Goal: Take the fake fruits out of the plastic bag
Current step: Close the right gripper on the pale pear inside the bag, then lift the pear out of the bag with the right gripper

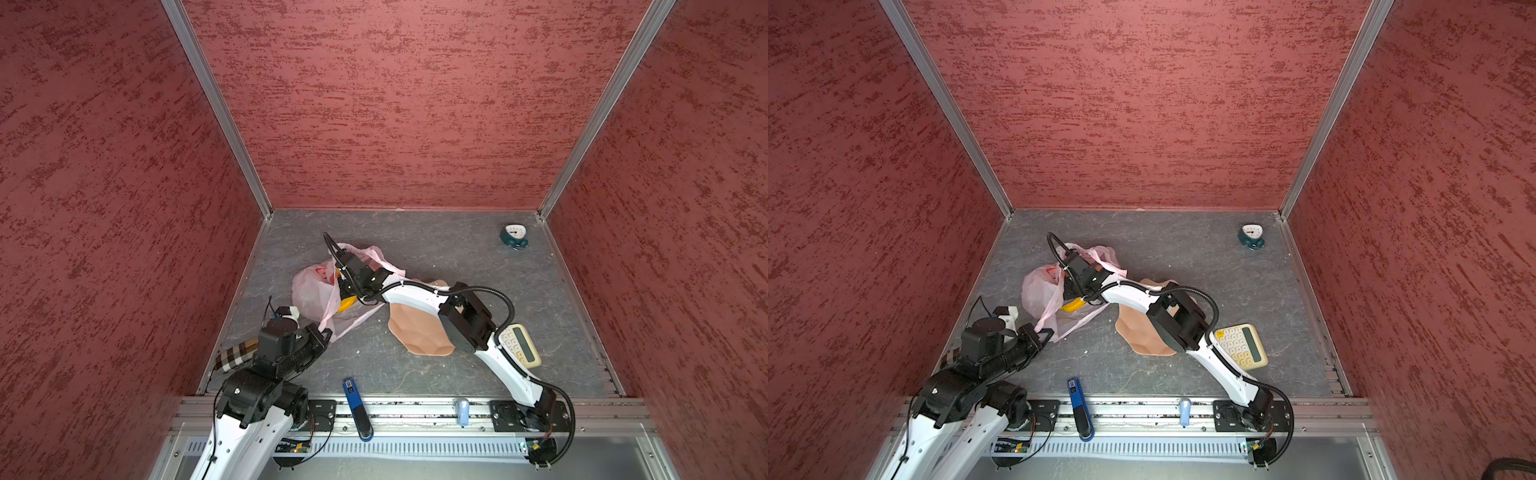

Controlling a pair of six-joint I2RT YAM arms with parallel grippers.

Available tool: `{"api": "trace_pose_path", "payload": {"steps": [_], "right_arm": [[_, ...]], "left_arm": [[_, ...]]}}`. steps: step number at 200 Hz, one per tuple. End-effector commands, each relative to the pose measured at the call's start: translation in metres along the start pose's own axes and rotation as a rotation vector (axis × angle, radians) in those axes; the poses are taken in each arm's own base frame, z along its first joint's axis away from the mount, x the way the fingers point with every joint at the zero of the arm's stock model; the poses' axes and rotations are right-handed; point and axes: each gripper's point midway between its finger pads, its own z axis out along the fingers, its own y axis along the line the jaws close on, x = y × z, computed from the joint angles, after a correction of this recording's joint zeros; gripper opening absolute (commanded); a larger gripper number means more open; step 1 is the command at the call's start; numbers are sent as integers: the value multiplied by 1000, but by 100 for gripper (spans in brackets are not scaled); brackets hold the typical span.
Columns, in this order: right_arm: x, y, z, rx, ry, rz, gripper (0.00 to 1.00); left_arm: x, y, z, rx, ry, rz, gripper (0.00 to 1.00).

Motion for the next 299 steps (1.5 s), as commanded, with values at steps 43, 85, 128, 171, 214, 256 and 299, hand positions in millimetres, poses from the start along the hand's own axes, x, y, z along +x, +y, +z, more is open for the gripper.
{"api": "trace_pose_path", "payload": {"steps": [43,85,128,171,214,256,299], "right_arm": [[-1,-11,1,38,-15,1,50],[-15,7,-29,-23,-49,-53,41],[-14,21,-66,-86,-42,-89,40],[-10,31,-105,-143,-38,-124,39],[-4,45,-148,-215,-24,-185,39],[-12,54,-198,-245,-76,-249,38],[-31,71,-246,-287,-159,-309,37]], "left_arm": [[-9,-2,0,-8,-43,8,7],[-22,-13,5,15,-93,16,7],[-42,-25,6,18,-172,47,7],[-47,-28,9,20,-193,57,7],[-49,-29,11,19,-203,72,7],[-51,-29,12,11,-206,89,7],[-51,-30,15,11,-200,95,7]]}}
